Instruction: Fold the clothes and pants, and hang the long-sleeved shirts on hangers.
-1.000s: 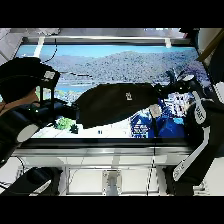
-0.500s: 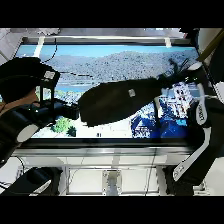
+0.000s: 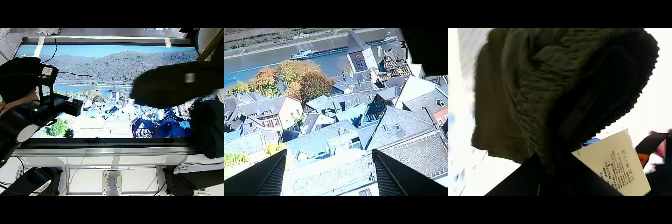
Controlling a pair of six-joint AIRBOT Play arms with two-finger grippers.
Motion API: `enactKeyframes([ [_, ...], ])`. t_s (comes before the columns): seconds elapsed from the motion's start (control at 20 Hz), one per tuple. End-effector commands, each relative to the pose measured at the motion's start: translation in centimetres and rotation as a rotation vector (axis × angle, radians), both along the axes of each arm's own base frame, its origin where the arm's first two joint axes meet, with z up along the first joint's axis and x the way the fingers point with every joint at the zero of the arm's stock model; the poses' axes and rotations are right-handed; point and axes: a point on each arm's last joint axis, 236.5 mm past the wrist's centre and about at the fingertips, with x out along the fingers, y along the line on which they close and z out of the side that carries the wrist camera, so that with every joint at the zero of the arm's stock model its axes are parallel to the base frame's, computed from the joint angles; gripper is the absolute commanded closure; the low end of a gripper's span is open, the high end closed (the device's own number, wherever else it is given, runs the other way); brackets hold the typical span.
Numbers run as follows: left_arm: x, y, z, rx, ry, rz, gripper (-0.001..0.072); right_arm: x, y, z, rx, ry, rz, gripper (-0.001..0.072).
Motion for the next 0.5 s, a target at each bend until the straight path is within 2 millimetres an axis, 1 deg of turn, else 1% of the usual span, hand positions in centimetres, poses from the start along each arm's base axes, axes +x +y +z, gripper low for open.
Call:
enactKeyframes([
  [0.0, 0.2, -0.2, 0.4, -0.01, -0.018, -0.004, 0.0104, -10.8, -7.7, 4.4, -0.074, -0.032, -0.345, 0.0693],
  [0.05, 0.2, -0.2, 0.4, -0.01, -0.018, -0.004, 0.0104, -13.4, -9.0, 4.5, -0.073, -0.029, -0.427, 0.0693],
  [0.1, 0.2, -0.2, 0.4, -0.01, -0.018, -0.004, 0.0104, -16.1, -10.0, 3.6, -0.049, -0.011, -0.51, 0.0693],
  [0.15, 0.2, -0.2, 0.4, -0.01, -0.018, -0.003, 0.0104, -18.4, -10.6, 2.2, -0.014, 0.01, -0.587, 0.0693],
  [0.25, 0.2, -0.2, 0.4, -0.01, -0.017, -0.004, 0.0104, -22.9, -11.2, -1.6, 0.05, 0.051, -0.742, 0.0693],
  [0.3, 0.2, -0.2, 0.4, -0.01, -0.017, -0.004, 0.0104, -25.2, -11.3, -4.0, 0.083, 0.075, -0.824, 0.0693],
  [0.35, 0.2, -0.2, 0.4, -0.01, -0.017, -0.004, 0.0104, -27.0, -10.9, -6.4, 0.14, 0.096, -0.888, 0.0693],
  [0.4, 0.2, -0.2, 0.4, -0.01, -0.017, -0.004, 0.0104, -28.2, -10.2, -8.6, 0.204, 0.115, -0.931, 0.0694],
  [0.45, 0.2, -0.2, 0.4, -0.01, -0.017, -0.004, 0.0104, -29.0, -9.6, -10.4, 0.256, 0.136, -0.951, 0.0693],
])
